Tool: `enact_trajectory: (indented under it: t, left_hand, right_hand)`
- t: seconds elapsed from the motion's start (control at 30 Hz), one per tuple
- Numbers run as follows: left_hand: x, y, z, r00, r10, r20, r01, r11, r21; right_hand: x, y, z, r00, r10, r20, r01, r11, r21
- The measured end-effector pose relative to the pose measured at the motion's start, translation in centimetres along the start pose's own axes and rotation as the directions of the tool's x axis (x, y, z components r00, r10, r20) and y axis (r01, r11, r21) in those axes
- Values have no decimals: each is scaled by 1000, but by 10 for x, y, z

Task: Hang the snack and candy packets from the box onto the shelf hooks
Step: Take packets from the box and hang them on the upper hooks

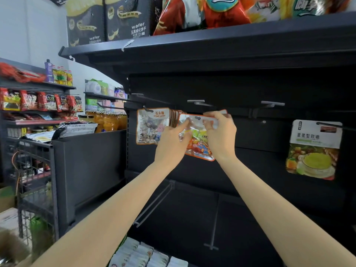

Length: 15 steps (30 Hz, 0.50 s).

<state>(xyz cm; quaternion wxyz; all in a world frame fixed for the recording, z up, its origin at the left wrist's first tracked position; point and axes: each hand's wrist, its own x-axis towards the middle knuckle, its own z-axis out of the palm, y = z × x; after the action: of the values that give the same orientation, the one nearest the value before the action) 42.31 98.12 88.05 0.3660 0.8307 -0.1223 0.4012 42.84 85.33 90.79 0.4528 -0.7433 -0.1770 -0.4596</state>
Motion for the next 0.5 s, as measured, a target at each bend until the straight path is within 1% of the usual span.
enact_trajectory:
  t: [0.07,0.1,0.2,0.27,0.37,0.5]
  left_hand:
    - [11,0,9,998,-20,58,18,999,43]
    - [17,0,15,995,-37,93,33,998,46]
    - [37,-3,38,970,-110,218,99,993,59]
    - [50,-5,54,942,-166,291,139,984,109]
    - [70,-5,75,910,-242,336,201,968,153]
    - [91,-12,90,908,-228,353,179,970,166]
  right_hand:
    - [3,13,3,999,-43,27,47,984,-172]
    - [4,21,5,996,-61,63,75,962,-263]
    - [9,45,10,983,-32,181,114,878,-466]
    - [17,58,14,971,13,240,120,840,-530]
    - [34,72,19,956,115,269,74,795,-602]
    - [53,88,22,941,138,310,97,766,-635]
